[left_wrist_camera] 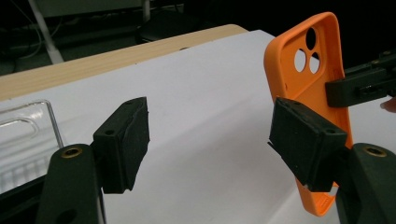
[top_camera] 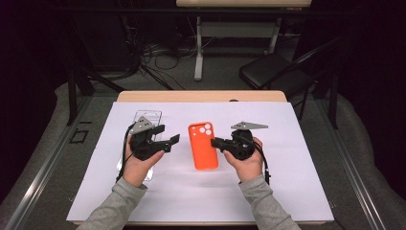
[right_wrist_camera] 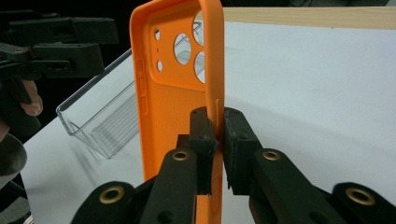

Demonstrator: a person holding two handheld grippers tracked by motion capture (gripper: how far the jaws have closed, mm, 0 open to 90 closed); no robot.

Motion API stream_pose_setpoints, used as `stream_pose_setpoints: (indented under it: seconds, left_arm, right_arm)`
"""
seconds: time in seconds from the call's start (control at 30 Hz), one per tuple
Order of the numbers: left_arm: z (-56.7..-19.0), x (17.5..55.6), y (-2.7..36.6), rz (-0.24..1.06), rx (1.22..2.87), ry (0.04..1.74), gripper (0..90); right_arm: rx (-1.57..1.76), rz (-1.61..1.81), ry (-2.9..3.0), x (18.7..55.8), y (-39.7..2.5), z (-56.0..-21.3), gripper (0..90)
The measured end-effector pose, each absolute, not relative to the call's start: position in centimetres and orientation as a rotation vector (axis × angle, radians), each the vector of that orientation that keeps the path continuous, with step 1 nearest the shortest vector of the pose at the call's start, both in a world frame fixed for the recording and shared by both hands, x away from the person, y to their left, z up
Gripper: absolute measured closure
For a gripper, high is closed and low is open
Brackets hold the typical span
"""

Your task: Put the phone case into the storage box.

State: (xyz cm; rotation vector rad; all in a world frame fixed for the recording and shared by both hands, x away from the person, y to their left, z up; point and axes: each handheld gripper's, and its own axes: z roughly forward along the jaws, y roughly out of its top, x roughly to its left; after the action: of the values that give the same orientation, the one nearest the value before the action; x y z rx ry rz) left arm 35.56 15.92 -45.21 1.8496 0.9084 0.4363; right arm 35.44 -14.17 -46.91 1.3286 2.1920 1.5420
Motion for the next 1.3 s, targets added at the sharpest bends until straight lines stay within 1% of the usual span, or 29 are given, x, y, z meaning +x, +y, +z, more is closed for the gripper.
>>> stream_pose_setpoints:
  seconds: [0.2, 0.5, 1.0, 1.3]
  left_arm:
    - [-44.7, 34.9, 15.2, 0.508, 1.886, 0.865, 28.9]
    - [-44.7, 34.6, 14.7, 0.522, 1.918, 0.844, 29.9]
    - [-44.8, 34.4, 14.2, 0.570, 1.968, 0.820, 38.0]
    - [-44.8, 34.2, 14.0, 0.580, 1.990, 0.795, 48.8]
  right_arm:
    - [1.305, 1.506, 2.191, 35.2, -13.7, -46.9, 83.3]
    - [1.247, 1.451, 2.215, 34.6, -12.3, -47.4, 83.2]
    - [1.190, 1.387, 2.219, 33.9, -11.3, -47.4, 83.2]
    - [1.178, 1.378, 2.219, 33.7, -11.0, -47.2, 83.2]
